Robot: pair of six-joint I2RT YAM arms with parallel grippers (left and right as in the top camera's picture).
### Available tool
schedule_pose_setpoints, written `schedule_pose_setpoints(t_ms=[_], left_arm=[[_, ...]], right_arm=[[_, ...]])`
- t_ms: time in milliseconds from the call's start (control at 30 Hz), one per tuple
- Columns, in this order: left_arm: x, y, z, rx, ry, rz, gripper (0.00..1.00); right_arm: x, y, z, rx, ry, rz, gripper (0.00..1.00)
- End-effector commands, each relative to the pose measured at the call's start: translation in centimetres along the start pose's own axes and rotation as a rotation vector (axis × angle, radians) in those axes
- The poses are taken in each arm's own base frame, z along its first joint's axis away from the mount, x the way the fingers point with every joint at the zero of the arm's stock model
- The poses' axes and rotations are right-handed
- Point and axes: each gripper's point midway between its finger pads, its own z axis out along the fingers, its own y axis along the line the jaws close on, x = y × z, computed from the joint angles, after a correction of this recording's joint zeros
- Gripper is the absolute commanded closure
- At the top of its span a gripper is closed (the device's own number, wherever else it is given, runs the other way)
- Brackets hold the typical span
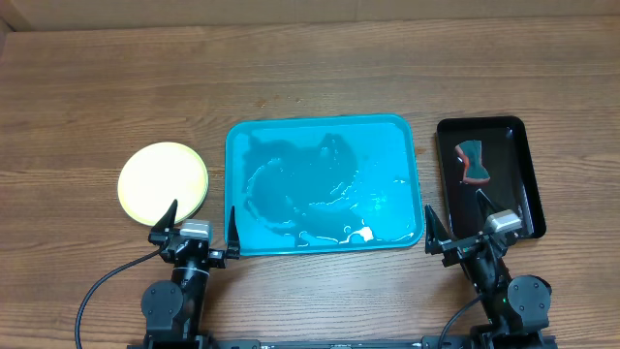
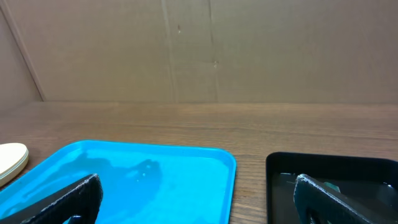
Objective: Clean dirty plates on tray and stack at the side
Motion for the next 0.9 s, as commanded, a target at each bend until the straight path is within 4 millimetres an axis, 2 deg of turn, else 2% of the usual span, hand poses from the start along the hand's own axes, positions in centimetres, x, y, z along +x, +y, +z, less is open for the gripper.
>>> schedule_pose_setpoints(t_ms=[0,867], left_arm=[[0.02,0.24,-0.03,-0.013,-0.007,0.026,0.0],[-0.02,-0.08,-0.01,0.0,-0.009,0.027,0.0]], right_arm=[[0.18,-0.07,0.02,0.005,-0.004,0.001,0.0],[0.18,-0.07,0.02,0.005,-0.004,0.001,0.0]])
